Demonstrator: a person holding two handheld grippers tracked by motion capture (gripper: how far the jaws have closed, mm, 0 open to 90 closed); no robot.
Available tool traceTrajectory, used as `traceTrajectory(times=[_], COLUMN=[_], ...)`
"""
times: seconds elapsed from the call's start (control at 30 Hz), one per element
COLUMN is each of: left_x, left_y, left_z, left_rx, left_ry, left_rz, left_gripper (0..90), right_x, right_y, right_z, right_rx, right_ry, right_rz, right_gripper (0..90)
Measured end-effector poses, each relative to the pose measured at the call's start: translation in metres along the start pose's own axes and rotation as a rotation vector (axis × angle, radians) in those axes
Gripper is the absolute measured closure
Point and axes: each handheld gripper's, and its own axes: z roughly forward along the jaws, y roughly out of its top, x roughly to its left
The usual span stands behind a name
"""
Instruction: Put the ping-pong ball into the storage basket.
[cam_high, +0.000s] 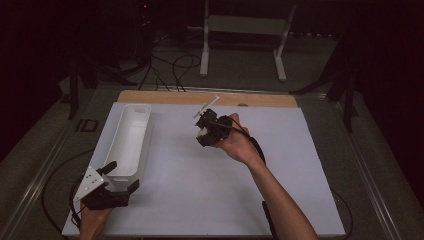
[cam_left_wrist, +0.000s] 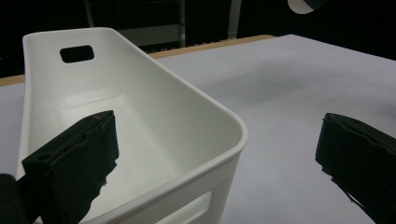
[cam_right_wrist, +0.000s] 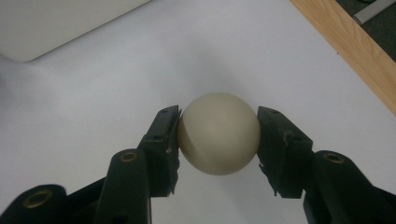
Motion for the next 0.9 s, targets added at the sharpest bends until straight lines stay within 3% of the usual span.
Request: traceTrajectory(times=[0.9], left_x=[0.001], left_y=[0.000], left_z=[-0.001], left_rx=[-0.002], left_ry=[0.002], left_rz=[-0.002], left_gripper=[0.0], right_x=[0.006], right_y=[0.017], right_z=[0.003], right_rx=[0.010], right_ry=[0.023], right_rz=[-0.013], right_gripper=[50.5])
